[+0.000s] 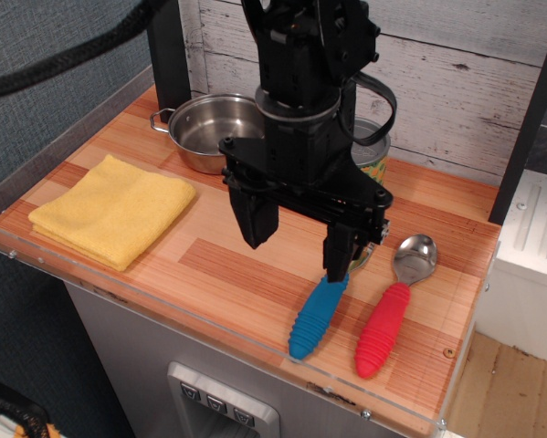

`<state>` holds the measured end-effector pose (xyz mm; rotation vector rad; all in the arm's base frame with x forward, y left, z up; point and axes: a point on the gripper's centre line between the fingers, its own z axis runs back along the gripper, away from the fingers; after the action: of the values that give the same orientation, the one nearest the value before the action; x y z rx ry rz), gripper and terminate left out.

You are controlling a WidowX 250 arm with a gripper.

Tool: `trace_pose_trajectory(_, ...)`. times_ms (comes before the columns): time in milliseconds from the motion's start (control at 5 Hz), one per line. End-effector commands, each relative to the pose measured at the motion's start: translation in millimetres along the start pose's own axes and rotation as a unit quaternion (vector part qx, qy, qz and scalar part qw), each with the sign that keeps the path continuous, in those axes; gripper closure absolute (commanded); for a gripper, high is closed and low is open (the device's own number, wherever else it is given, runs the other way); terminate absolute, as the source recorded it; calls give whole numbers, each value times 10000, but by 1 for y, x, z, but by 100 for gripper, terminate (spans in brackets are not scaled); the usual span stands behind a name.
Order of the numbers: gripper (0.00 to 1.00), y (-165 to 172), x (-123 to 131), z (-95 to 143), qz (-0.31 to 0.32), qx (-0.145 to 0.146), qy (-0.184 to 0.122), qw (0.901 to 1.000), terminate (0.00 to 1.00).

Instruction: Move the yellow towel to the left of the blue fork.

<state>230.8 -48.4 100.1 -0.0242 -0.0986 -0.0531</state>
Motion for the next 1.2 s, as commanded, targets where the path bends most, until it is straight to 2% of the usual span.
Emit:
trace_pose_trajectory(0, 0, 0, 0, 0, 0, 0, 0, 10000, 0)
trace_pose_trajectory(200, 0, 31, 2, -2, 258, 86, 38, 9996, 0)
trace_pose_trajectory(400, 0, 72, 0, -8, 736, 99, 247, 9969, 0)
trace_pose_trajectory(800, 0, 147, 12, -22, 817, 722, 295, 9936, 0)
trace_pose_trajectory(1000, 0, 172, 16, -23, 819, 835, 217, 9929, 0)
